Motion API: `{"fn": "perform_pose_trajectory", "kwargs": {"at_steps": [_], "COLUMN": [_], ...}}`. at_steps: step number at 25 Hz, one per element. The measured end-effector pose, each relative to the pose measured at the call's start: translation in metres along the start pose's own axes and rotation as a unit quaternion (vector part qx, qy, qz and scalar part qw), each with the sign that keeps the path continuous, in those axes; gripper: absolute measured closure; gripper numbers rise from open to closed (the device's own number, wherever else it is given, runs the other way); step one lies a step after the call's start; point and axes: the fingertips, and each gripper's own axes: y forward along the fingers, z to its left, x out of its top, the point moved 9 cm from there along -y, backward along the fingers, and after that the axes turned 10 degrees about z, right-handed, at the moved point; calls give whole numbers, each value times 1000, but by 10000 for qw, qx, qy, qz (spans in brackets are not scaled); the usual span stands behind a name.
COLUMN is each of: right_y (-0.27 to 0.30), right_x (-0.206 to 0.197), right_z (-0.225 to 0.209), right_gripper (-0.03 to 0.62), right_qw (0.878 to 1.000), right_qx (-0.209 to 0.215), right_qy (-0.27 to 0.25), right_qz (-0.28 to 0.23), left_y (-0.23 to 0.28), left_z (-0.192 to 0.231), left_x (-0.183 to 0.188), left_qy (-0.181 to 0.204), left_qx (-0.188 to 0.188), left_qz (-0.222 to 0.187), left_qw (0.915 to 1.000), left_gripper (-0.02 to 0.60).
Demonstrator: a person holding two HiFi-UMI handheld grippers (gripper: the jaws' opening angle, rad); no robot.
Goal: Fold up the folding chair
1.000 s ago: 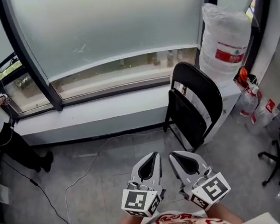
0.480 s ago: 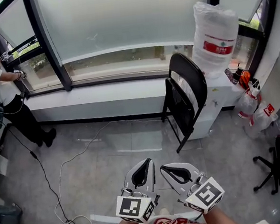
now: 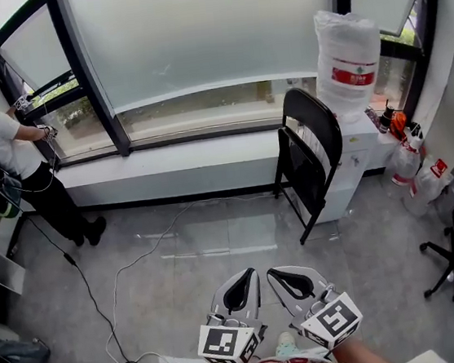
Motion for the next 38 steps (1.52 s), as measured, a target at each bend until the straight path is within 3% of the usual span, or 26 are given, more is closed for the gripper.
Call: {"fn": "perform_pose_trajectory", "kwargs": {"at_steps": [8, 12, 23, 38], "right_y": [-2, -1, -28, -34], "right_x": [-4, 0, 2, -2], "right_z": [80, 98, 102, 107], "right_gripper": [568, 568, 569, 570], "right_qw": [9954, 9940, 9930, 9929], "right_qx": [-800, -953, -1002, -1049], "right_qy": [373, 380, 328, 254], "right_qz": [-360, -374, -539, -492], "left_y": [-68, -78, -86, -87], "left_z": [21, 21, 10, -1], "left_x": [-26, -27, -10, -18], "left_qy": [-184, 32, 74, -5], "left_qx": [-338, -498, -287, -318], "left_qz": [122, 235, -199, -37], "left_qw": [9992, 9985, 9994, 9995], "left_gripper": [578, 578, 578, 578]}}
